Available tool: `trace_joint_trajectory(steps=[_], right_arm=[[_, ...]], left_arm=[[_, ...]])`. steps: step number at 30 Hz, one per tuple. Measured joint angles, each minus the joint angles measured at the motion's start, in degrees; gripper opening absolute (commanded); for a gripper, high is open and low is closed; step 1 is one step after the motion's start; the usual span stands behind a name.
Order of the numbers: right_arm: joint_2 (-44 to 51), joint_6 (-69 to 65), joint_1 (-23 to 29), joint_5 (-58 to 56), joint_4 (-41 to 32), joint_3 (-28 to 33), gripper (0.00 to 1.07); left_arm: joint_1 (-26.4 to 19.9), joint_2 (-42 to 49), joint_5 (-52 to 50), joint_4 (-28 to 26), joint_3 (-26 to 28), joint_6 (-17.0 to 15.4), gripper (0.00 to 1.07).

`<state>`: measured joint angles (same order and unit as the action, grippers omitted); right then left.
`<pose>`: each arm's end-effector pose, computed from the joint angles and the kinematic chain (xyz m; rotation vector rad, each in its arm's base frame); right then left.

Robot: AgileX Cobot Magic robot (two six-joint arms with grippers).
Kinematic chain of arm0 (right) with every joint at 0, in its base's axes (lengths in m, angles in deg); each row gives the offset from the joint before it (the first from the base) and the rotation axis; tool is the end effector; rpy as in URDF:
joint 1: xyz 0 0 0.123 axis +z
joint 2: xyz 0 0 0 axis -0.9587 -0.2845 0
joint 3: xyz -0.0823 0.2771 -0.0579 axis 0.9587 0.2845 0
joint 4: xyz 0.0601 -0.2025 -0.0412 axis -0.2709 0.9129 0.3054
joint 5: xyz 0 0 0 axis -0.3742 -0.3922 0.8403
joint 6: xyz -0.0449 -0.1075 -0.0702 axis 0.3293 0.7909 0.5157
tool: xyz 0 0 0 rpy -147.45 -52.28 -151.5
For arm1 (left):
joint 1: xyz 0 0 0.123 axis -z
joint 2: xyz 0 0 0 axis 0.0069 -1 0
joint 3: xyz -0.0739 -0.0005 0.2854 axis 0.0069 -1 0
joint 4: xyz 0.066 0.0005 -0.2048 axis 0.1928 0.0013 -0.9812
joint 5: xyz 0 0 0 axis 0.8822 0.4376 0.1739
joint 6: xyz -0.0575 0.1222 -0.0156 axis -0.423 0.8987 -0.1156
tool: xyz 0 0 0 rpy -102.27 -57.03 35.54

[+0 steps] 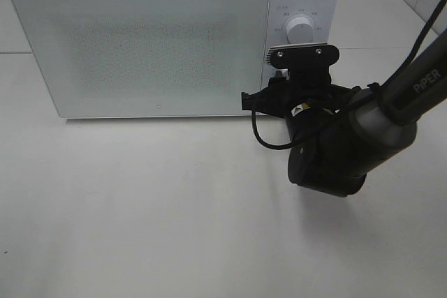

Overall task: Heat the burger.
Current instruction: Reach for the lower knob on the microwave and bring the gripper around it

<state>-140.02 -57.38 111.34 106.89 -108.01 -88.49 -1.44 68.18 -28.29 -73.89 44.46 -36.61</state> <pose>0.3586 0.1629 0.1477 -0.0252 1.6775 -0.1467 -0.0070 -0.0195 0.2417 0.0766 2.0151 -0.1116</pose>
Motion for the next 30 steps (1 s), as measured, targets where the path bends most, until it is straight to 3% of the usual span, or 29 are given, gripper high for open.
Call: trace_joint_trajectory(steps=[14, 30], right_arm=[[0.0, -0.69, 0.0, 0.0, 0.23, 0.0, 0.13], [0.06, -20.0, -0.06, 0.0, 1.38, 0.11, 0.13]], left_arm=[[0.0, 0.0, 0.0, 0.0, 0.0, 0.0, 1.01], [0.0, 0.0, 0.0, 0.0, 0.0, 0.0, 1.01]])
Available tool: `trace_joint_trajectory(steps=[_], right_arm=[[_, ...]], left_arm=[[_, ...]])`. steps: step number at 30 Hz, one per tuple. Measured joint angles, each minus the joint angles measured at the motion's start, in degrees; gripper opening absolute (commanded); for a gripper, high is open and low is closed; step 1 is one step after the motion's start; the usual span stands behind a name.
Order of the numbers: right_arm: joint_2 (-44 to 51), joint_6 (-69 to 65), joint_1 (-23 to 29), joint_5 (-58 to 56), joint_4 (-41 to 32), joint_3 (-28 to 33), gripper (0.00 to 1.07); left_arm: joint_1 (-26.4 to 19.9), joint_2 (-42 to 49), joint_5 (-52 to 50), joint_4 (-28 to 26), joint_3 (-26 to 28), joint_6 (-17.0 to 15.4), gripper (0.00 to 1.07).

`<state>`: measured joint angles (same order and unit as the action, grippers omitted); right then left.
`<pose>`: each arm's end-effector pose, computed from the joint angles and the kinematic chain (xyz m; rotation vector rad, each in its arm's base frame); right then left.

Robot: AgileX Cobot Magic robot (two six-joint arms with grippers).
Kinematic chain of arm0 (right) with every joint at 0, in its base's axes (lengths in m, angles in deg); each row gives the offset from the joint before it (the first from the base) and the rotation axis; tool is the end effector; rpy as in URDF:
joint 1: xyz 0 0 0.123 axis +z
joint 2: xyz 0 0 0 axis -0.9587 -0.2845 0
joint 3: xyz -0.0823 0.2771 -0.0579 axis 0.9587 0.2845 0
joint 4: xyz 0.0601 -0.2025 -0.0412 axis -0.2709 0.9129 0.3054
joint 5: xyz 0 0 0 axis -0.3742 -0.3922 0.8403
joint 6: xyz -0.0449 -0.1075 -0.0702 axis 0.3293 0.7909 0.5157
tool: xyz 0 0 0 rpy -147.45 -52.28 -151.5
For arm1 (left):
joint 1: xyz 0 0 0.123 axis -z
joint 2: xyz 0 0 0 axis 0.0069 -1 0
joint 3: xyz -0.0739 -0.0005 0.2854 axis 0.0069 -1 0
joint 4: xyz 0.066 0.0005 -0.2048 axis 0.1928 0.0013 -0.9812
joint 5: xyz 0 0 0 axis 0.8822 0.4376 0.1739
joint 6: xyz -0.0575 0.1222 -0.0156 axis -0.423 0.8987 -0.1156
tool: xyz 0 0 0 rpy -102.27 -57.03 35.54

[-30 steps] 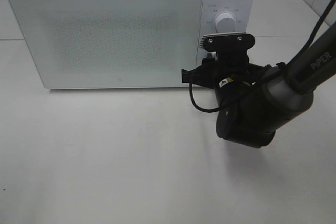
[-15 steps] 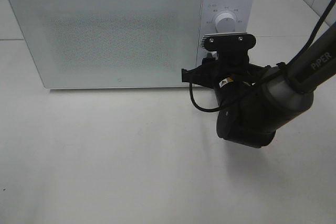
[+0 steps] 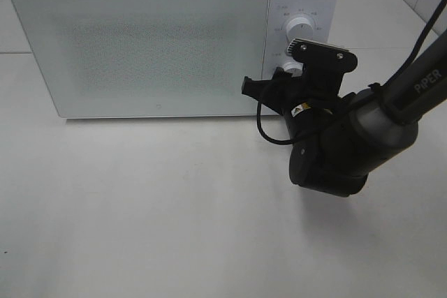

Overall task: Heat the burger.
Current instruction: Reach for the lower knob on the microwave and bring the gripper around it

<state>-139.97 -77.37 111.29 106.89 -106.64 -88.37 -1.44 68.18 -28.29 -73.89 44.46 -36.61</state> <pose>0.3587 0.1653 0.1484 0.2424 1.6548 0.1270 -0.0070 -0.0195 0.2417 0.0766 2.0151 -0.1116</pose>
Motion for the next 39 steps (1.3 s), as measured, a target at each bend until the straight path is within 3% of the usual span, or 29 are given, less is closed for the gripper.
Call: trace_joint_trajectory(steps=[19, 39], right_arm=[[0.63, -41.94, 0.11, -0.63, -1.26, 0.0, 0.14], [0.86, -72.82, 0.8, -0.57, -5.1, -0.69, 0.15]], left_arm=[[0.0, 0.0, 0.0, 0.0, 0.0, 0.0, 1.01], [0.0, 0.0, 0.0, 0.0, 0.0, 0.0, 1.01]])
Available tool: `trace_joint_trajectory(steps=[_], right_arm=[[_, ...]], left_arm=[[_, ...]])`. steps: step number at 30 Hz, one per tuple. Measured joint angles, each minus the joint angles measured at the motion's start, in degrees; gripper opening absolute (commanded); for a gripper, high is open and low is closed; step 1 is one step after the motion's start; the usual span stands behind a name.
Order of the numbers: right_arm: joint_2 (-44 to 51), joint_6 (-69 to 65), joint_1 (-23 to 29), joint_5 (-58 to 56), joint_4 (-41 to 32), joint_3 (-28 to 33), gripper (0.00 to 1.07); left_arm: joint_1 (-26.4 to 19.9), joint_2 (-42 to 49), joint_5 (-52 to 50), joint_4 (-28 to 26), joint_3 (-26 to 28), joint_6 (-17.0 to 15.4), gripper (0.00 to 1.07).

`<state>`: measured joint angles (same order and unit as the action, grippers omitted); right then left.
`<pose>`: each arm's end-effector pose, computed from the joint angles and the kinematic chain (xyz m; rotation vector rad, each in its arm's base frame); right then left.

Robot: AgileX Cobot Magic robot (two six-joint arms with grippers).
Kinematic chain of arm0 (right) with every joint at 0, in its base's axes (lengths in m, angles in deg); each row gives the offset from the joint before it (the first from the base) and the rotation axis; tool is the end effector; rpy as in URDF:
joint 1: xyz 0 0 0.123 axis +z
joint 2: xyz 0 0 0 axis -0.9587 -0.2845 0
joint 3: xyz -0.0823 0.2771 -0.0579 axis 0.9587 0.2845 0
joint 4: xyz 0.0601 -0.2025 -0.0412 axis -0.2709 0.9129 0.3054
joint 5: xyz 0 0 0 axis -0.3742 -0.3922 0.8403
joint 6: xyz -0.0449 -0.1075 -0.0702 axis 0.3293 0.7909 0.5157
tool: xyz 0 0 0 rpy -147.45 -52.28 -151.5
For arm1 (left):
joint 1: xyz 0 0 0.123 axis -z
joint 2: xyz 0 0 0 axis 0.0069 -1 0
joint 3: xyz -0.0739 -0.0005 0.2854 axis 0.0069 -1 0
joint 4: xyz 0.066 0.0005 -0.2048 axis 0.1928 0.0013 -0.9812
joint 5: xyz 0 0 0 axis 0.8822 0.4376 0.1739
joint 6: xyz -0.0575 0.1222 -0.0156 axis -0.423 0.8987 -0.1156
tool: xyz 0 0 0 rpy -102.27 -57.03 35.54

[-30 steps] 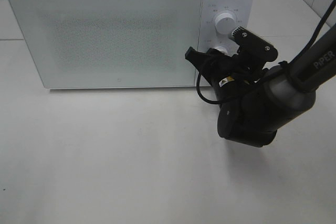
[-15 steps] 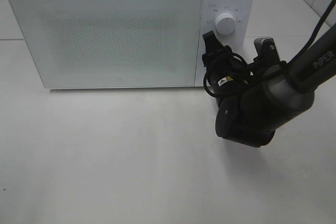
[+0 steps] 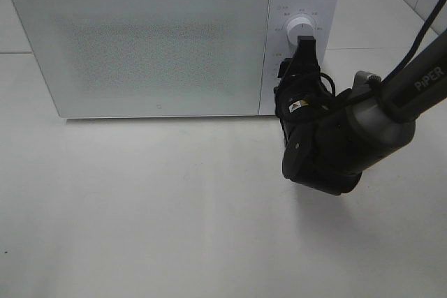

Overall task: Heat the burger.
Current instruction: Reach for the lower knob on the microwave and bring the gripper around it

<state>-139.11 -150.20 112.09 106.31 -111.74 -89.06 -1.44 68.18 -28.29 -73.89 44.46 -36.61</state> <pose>0.3566 0.1611 0.1522 1.3319 1.2103 1.0479 -0.0070 -0.0195 0.2417 0.0766 2.0151 -0.1116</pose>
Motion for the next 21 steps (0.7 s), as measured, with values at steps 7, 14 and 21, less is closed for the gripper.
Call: trace_joint_trajectory(steps=[7, 14, 21], right_arm=[[0.06, -4.93, 0.06, -0.11, -0.57, -0.11, 0.14], [0.11, -5.04, 0.11, -0.11, -0.63, -0.11, 0.15], [0.11, -4.76, 0.11, -0.11, -0.69, -0.11, 0.17]], left_arm=[[0.0, 0.0, 0.0, 0.0, 0.0, 0.0, 1.01], [0.0, 0.0, 0.0, 0.0, 0.0, 0.0, 1.01], [0.0, 0.0, 0.0, 0.0, 0.0, 0.0, 1.01]])
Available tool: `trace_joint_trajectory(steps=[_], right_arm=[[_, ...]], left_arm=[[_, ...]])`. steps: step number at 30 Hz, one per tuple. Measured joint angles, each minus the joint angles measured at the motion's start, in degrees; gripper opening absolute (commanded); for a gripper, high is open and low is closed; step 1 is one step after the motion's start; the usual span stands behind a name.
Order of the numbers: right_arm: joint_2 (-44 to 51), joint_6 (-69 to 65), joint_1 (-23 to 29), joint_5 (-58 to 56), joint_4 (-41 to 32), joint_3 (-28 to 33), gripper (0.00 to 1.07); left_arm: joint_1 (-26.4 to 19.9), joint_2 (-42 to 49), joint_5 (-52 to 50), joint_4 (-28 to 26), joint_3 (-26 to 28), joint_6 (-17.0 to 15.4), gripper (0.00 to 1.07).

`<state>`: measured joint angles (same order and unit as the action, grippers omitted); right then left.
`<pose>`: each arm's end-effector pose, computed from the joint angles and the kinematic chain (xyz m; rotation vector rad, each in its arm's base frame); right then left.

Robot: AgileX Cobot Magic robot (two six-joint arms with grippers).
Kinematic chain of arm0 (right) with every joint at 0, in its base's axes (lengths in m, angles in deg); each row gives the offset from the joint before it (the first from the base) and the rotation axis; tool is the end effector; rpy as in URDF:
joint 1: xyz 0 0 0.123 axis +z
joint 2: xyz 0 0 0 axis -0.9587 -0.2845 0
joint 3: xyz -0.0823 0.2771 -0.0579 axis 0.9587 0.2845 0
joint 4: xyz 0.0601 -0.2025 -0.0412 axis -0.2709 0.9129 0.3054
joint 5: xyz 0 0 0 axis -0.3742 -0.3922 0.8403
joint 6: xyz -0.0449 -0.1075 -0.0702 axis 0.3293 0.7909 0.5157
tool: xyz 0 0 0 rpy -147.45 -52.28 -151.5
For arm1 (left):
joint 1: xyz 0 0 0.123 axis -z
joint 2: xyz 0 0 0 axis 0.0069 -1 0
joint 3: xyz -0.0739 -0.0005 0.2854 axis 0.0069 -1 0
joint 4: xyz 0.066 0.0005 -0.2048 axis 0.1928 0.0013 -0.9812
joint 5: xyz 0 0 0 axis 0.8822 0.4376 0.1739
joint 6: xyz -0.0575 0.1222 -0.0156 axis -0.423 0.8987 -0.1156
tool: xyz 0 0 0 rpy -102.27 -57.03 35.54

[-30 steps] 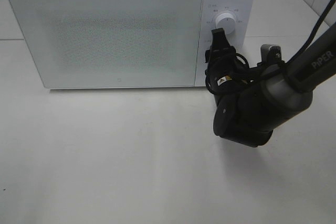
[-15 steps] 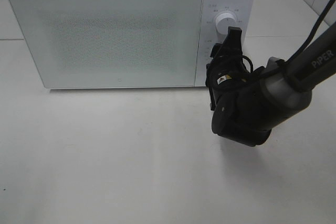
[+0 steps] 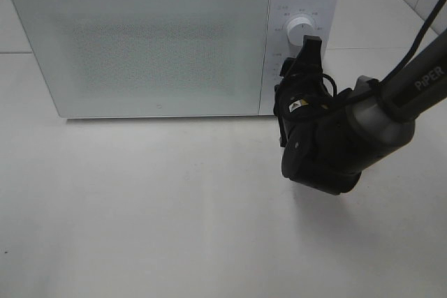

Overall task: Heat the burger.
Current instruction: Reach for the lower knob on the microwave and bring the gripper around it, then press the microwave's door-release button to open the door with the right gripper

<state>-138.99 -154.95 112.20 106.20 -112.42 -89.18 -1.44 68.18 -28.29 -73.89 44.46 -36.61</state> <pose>0.3563 0.1607 0.1527 1.4017 1.1549 1.1043 -0.0070 -0.0195 0.2417 0.0766 2.0151 -0.1116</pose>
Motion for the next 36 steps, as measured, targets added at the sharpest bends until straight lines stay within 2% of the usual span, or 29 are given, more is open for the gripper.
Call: trace_joint_trajectory(steps=[8, 11, 13, 14, 15, 16, 17, 18, 19, 20, 23, 36], right_arm=[[0.06, 0.46, 0.0, -0.06, 0.0, 0.0, 0.21], [0.06, 1.03, 0.0, -0.06, -0.06, 0.0, 0.26], [0.06, 1.55, 0.0, -0.11, -0.06, 0.0, 0.35], [0.06, 1.55, 0.0, -0.11, -0.06, 0.0, 0.35], [0.06, 1.83, 0.0, -0.11, -0.06, 0.0, 0.42], [0.06, 1.83, 0.0, -0.11, -0.06, 0.0, 0.42], [0.06, 2.69, 0.0, -0.29, -0.23, 0.0, 0.52], [0.06, 2.98, 0.0, -0.17, -0.92, 0.0, 0.57], [0.06, 2.98, 0.0, -0.17, -0.92, 0.0, 0.57], [0.06, 3.15, -0.34, 0.57, -3.44, 0.06, 0.65], [0.06, 4.07, -0.52, 0.57, -4.58, 0.17, 0.74], [3.04, 8.59, -0.46, -0.11, -1.66, 2.01, 0.75]], left_arm=[[0.0, 0.0, 0.0, 0.0, 0.0, 0.0, 1.01], [0.0, 0.0, 0.0, 0.0, 0.0, 0.0, 1.01], [0.0, 0.0, 0.0, 0.0, 0.0, 0.0, 1.01], [0.0, 0.0, 0.0, 0.0, 0.0, 0.0, 1.01], [0.0, 0.0, 0.0, 0.0, 0.0, 0.0, 1.01], [0.0, 0.0, 0.0, 0.0, 0.0, 0.0, 1.01], [0.0, 0.0, 0.0, 0.0, 0.0, 0.0, 1.01], [0.0, 0.0, 0.0, 0.0, 0.0, 0.0, 1.01], [0.0, 0.0, 0.0, 0.0, 0.0, 0.0, 1.01], [0.0, 0.0, 0.0, 0.0, 0.0, 0.0, 1.01], [0.0, 0.0, 0.0, 0.0, 0.0, 0.0, 1.01], [0.0, 0.0, 0.0, 0.0, 0.0, 0.0, 1.01]])
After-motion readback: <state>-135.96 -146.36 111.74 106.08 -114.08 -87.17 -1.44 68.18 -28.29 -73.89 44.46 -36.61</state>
